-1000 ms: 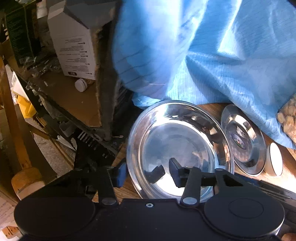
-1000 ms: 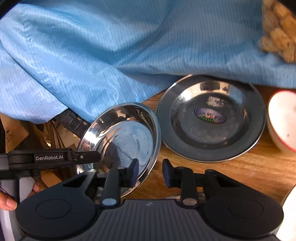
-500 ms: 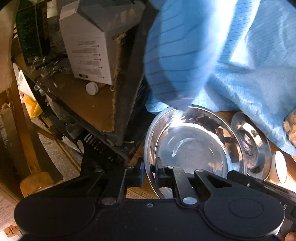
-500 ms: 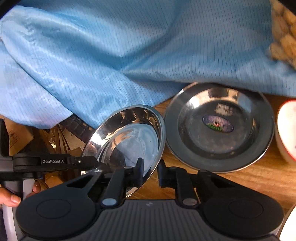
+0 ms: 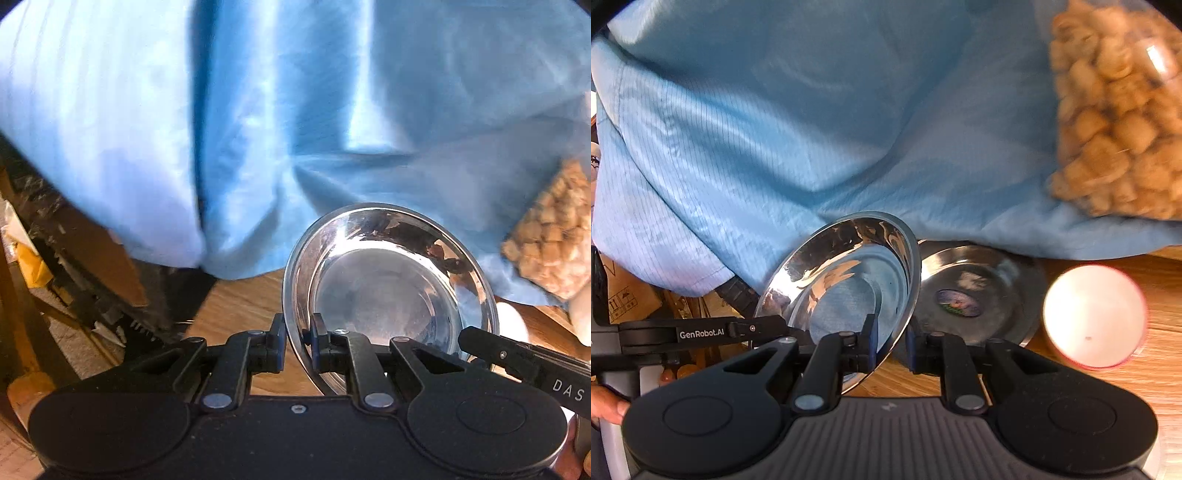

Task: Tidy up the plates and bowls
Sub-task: 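Lift the steel dish and lower it onto the other steel plate, open left gripper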

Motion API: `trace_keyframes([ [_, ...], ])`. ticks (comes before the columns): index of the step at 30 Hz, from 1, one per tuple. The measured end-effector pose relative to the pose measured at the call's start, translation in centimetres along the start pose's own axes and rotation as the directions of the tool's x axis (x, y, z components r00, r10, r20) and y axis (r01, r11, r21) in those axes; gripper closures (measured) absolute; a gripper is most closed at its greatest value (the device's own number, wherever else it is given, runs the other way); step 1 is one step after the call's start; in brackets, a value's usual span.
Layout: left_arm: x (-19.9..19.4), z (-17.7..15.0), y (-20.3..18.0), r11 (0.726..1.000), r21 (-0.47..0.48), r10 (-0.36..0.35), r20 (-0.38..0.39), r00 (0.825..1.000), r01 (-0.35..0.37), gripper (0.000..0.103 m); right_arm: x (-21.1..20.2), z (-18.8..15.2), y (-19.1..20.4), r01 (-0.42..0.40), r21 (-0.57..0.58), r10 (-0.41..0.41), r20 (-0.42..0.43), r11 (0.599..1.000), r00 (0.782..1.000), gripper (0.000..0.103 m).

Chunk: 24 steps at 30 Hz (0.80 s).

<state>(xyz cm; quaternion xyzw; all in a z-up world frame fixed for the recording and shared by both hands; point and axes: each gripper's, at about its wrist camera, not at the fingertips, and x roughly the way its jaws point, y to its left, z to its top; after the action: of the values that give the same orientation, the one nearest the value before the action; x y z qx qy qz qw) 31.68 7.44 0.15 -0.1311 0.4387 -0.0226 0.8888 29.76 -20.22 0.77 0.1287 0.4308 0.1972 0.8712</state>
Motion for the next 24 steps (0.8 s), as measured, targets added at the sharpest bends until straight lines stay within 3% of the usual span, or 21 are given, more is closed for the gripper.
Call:
trace_keyframes([
  [6, -0.8, -1.7, -2.1, 0.999, 0.028, -0.041, -0.01, 0.999, 0.041, 0.09, -2.9, -1.0, -2.1, -0.001, 0.013, 0.001, -0.006, 1.0, 1.0, 0.085],
  [16, -2.1, -5.7, -5.6, 0.998, 0.047, -0.048, -0.058, 0.997, 0.05, 0.089, -6.5, -3.3, -4.1, 0.0, -0.006, 0.0, -0.058, 1.0, 0.998, 0.085],
  [24, -3.5, -9.4, -7.8, 0.989, 0.126, -0.058, -0.135, 0.989, 0.076, 0.088, -9.9, -6.2, -5.7, -0.013, -0.019, 0.01, -0.153, 1.0, 0.988, 0.083],
])
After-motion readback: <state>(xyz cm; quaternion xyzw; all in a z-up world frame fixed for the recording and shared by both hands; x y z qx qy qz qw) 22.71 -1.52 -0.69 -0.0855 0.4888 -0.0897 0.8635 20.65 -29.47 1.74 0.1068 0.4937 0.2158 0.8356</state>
